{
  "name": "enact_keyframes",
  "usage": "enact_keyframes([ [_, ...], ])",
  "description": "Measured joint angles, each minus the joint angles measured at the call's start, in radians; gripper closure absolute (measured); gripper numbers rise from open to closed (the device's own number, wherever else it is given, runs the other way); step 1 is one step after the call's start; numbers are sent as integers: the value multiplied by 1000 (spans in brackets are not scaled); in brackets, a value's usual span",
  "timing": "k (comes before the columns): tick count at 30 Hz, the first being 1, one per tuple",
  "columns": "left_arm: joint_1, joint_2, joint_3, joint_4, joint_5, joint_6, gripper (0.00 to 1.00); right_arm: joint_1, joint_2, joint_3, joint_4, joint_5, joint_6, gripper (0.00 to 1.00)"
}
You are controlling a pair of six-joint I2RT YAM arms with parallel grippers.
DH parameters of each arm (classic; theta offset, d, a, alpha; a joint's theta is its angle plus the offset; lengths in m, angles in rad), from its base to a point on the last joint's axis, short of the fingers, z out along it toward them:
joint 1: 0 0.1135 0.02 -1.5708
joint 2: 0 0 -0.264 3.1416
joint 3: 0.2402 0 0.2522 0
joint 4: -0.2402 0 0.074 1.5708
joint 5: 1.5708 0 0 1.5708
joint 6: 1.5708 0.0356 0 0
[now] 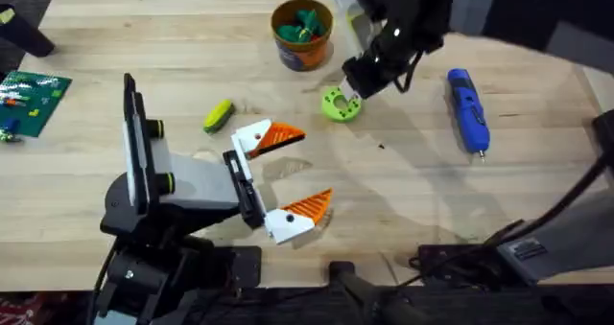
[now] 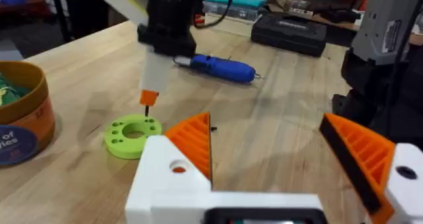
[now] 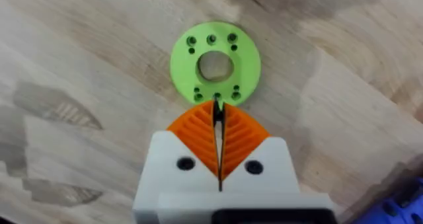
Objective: Pick up the gripper from the table and insert it into the empty holder that is missing its gripper. Then pick up a screw, insert it into the mounting hole, and use the screwdriver to tighten it. Finally, clean up the table by picking up the vegetable and placing it into the bucket.
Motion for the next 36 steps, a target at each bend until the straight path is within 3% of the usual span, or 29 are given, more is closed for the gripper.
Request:
enact_keyframes([
  [8,0,0,0,0,0,0,15,22,0,149,-147,1,0,996],
  [15,0,0,0,0,0,0,15,134,0,345,-313,-1,0,996],
  [25,0,0,0,0,0,0,15,217,0,572,-436,-2,4,996],
  [36,0,0,0,0,0,0,15,358,0,654,-501,-3,16,996],
])
